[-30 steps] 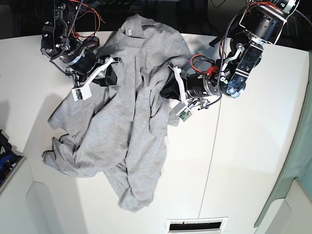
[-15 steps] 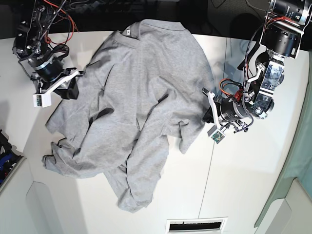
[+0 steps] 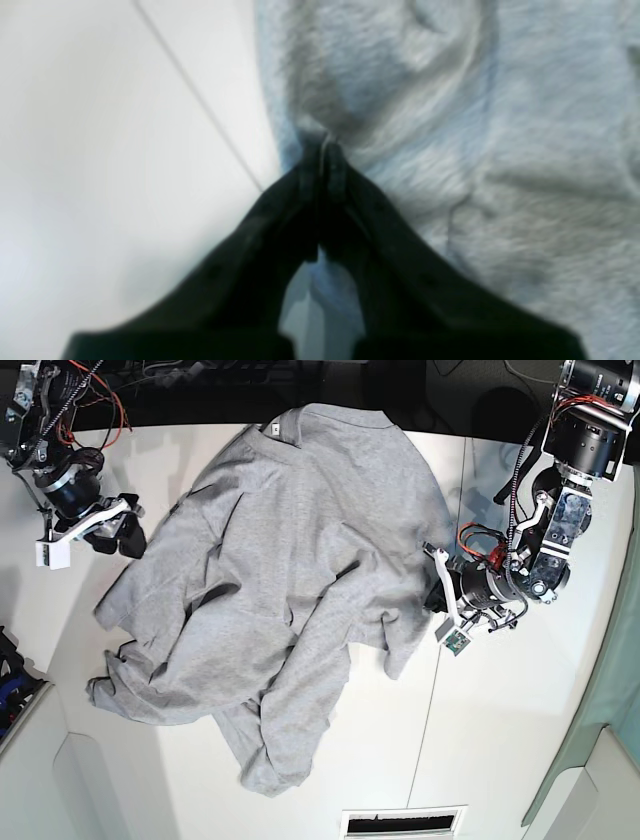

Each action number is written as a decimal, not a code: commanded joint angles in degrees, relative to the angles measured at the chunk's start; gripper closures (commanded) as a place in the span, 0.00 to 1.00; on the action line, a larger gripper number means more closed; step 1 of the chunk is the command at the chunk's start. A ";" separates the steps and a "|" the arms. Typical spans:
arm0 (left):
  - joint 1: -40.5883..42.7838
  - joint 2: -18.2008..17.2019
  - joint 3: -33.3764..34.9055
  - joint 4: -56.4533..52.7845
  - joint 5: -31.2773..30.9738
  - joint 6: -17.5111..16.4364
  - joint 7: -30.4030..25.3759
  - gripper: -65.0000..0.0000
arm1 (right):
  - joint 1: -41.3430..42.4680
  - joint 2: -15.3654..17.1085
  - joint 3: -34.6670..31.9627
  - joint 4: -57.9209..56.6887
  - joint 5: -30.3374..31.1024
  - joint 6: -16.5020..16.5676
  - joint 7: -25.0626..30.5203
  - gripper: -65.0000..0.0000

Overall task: Layout the t-shirt on the table in an organized manner, then fold the t-shirt properly
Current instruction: 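Release with the right gripper and regrasp the shirt's shoulder edge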

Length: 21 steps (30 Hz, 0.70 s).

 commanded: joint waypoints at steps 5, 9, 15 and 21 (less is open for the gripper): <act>-1.09 -0.85 -0.31 0.74 -0.48 0.02 -0.70 1.00 | -1.29 -2.69 -3.74 0.50 -4.76 -1.77 3.23 0.51; -1.05 -0.83 -0.31 0.74 -0.52 0.00 -0.02 1.00 | -0.76 -3.74 -5.62 -1.92 -6.71 -4.28 7.32 0.51; -1.05 -0.83 -0.31 0.74 -0.52 0.00 -0.02 1.00 | 2.29 -3.80 -6.21 -7.87 -7.54 -4.98 7.39 0.51; -1.07 -0.85 -0.31 0.74 -0.24 0.04 -0.02 1.00 | 3.02 -3.78 -6.19 -8.35 -7.56 -4.70 9.05 0.97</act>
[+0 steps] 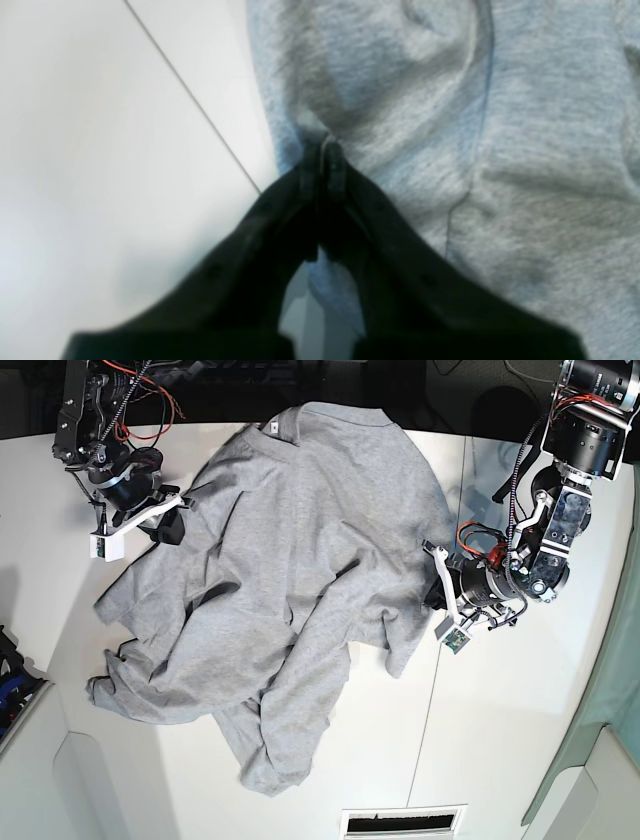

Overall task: Layout the t-shirt on the table in an organized manner, then fold the t-shirt properly
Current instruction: 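Release with the right gripper and regrasp the shirt's shoulder edge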

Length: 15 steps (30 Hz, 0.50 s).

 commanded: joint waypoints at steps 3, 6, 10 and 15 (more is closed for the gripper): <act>-1.11 -0.66 -0.35 0.74 2.73 2.86 -0.81 1.00 | 0.33 0.31 0.74 1.51 0.26 0.72 1.64 1.00; -1.14 -1.03 -0.39 0.74 5.09 6.82 -0.81 1.00 | 0.28 0.31 3.85 4.11 0.28 2.86 1.55 1.00; -1.11 -1.79 -0.39 0.72 5.55 7.10 0.24 1.00 | 0.15 1.09 9.70 8.39 1.14 4.17 -0.61 1.00; -1.05 -1.75 -0.39 0.72 5.53 7.04 1.99 1.00 | -0.13 3.69 14.78 9.20 3.48 4.17 -4.50 1.00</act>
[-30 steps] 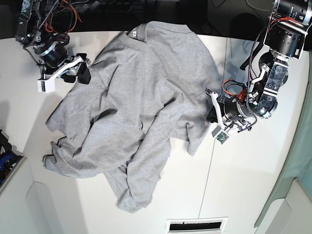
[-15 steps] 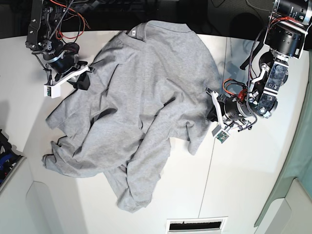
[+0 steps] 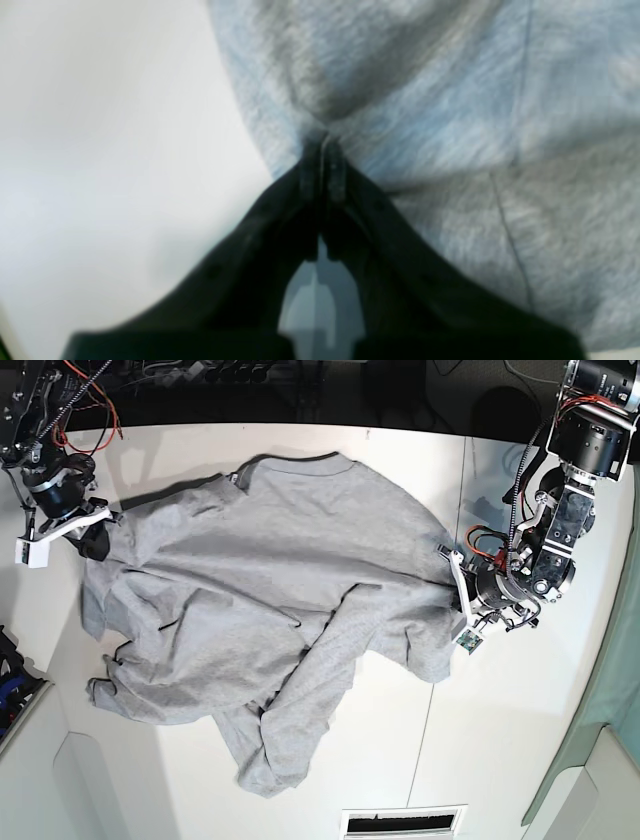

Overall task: Layout the t-shirt on the table in an organized manner, then fold the t-shirt properly
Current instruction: 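Release with the right gripper and regrasp the shirt's shoulder edge, then pull the shoulder edge outward with the right gripper to flatten the shirt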

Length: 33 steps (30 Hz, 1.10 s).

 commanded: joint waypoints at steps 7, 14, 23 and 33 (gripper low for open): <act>-0.79 -0.66 -0.39 0.72 0.13 -2.43 -0.07 1.00 | -4.81 2.19 4.04 1.03 0.79 -0.70 1.14 0.53; 0.50 -0.61 -0.39 0.72 -0.63 -2.38 -0.02 1.00 | -9.31 1.84 6.99 1.03 13.73 2.10 -4.63 0.53; 1.60 -0.63 -0.39 0.74 -2.51 -2.40 -0.26 1.00 | -10.10 -6.38 2.99 1.38 20.87 4.09 -11.32 0.53; 1.60 -0.70 -0.39 0.76 -8.09 -6.84 1.53 0.64 | -12.92 -11.23 -6.25 8.17 15.30 4.09 -11.37 0.53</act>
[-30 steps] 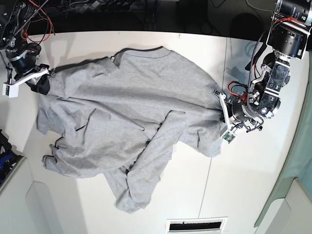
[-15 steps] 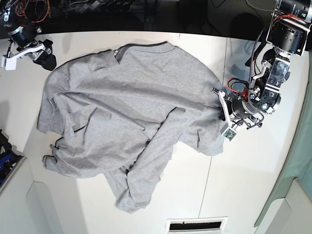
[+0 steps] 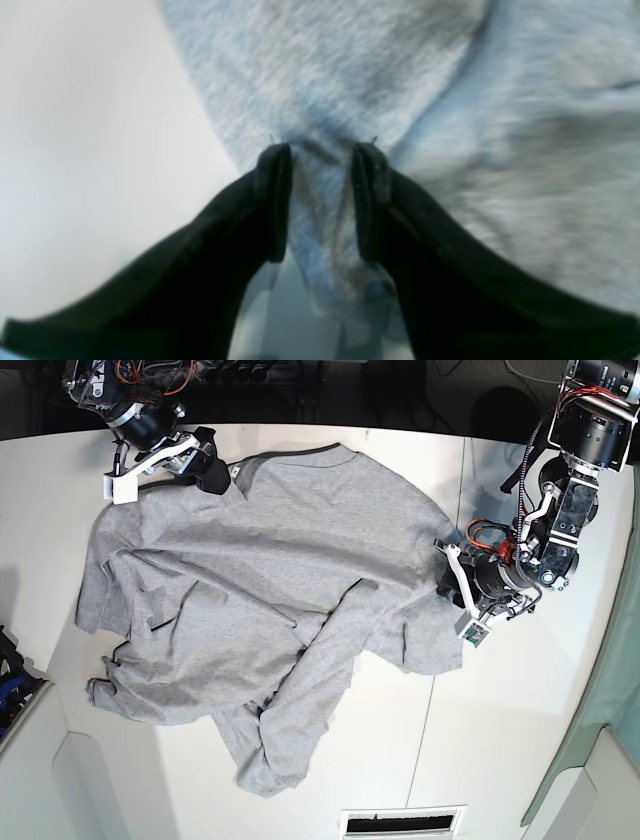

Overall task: Layout the t-shirt on the table in an organized manner, then fold the t-shirt properly
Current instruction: 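Pull the shoulder edge outward with the right gripper to flatten the shirt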

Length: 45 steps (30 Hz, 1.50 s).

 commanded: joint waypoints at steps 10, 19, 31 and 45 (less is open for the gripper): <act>-0.68 -0.31 -0.11 1.46 -10.86 -6.64 0.37 0.64 | -2.10 10.45 -2.25 18.71 -10.05 0.76 6.80 0.53; -0.66 -0.33 -0.11 1.60 -10.75 -6.64 1.66 0.64 | 10.36 25.77 -21.73 11.23 -20.24 1.25 7.21 0.53; -0.66 -0.28 -0.11 1.60 -10.78 -6.64 3.78 0.64 | 27.67 39.50 -46.69 10.60 -9.62 3.67 -9.33 0.40; -0.02 -0.26 -0.11 1.60 -10.80 -6.62 4.52 0.64 | 47.21 40.39 -72.57 -1.75 1.73 4.61 -16.48 0.40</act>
